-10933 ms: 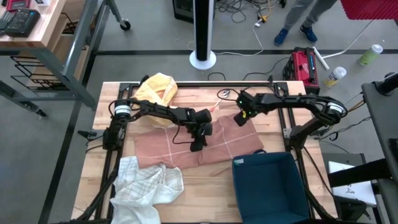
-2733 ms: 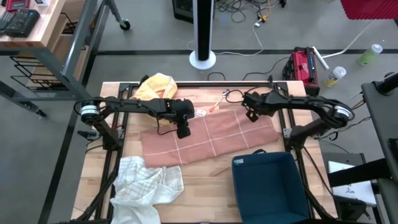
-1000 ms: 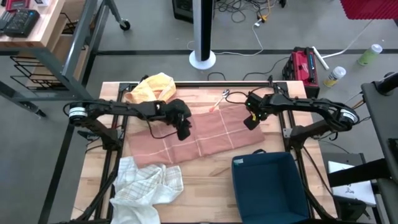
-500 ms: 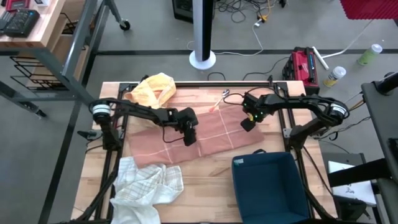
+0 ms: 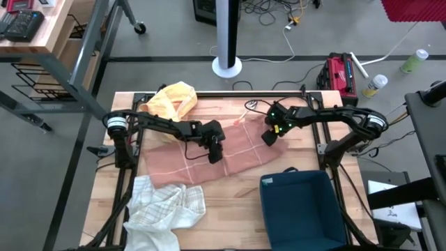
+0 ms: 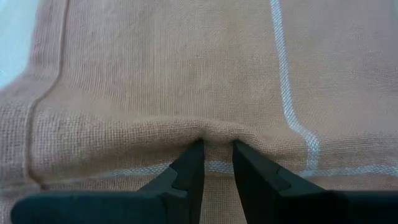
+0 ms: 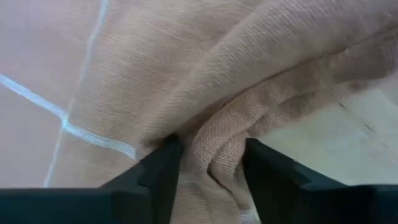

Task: Fold towel
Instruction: Fold the brown towel

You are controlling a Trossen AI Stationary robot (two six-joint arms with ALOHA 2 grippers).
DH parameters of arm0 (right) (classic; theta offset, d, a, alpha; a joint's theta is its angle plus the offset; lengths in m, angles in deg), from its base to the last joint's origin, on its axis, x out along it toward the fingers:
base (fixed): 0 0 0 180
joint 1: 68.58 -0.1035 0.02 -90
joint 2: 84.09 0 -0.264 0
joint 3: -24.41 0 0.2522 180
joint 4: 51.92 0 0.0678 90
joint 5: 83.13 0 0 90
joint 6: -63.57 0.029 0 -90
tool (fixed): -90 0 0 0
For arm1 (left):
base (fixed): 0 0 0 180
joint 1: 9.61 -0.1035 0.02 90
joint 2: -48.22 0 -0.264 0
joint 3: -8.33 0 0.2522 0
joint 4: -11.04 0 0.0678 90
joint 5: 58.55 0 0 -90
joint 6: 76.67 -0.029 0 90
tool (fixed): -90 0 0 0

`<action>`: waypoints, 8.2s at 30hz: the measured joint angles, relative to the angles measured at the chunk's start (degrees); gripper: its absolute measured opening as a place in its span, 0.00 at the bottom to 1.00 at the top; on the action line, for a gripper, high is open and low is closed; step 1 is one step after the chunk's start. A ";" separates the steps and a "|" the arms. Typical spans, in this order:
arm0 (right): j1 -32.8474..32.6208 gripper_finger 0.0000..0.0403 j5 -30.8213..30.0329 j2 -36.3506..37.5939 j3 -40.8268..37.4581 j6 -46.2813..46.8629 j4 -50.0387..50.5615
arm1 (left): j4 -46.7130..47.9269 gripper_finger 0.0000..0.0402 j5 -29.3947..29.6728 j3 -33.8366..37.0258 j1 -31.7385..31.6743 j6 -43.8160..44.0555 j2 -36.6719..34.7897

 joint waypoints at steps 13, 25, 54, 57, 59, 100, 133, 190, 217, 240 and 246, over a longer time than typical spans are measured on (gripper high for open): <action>-0.28 0.01 4.56 4.03 -0.22 -6.13 0.23 | -0.82 0.19 4.86 0.00 -0.05 0.23 -0.65; -1.42 0.00 -11.52 24.23 8.32 -7.29 19.46 | 17.16 0.19 4.86 -0.04 0.01 -3.12 -12.25; -4.68 0.00 -1.01 28.39 9.58 -5.31 1.35 | 0.65 0.19 3.22 3.04 -0.13 -1.93 -2.13; -5.44 0.00 -1.01 28.41 10.08 -5.30 -0.86 | -1.87 0.19 3.30 0.54 -0.16 -3.92 -0.34; -6.02 0.00 -1.00 28.41 10.08 -5.22 -2.19 | -5.63 0.19 3.30 -1.53 -0.21 -4.65 1.09; -17.16 0.00 -1.23 5.28 34.41 -16.45 -9.82 | -2.03 0.19 -2.76 7.64 0.93 0.06 -4.55; -18.78 0.00 -1.49 3.94 37.09 -14.64 -7.73 | 19.46 0.19 7.55 -6.02 0.93 -7.11 -16.92; -26.05 0.46 10.52 -30.82 53.73 -11.96 -12.92 | 15.68 0.19 19.29 28.65 1.04 22.27 -57.79; -24.40 0.61 26.02 -40.01 57.81 -9.48 -7.34 | -4.33 0.19 20.24 28.68 1.04 20.75 -48.45; -23.45 0.51 7.01 -36.70 53.78 -17.27 5.40 | -14.79 0.19 7.69 26.01 1.00 15.20 -27.22; -26.28 0.47 11.72 -39.17 53.66 -17.16 3.82 | 0.75 0.19 15.30 21.99 0.54 22.75 -25.74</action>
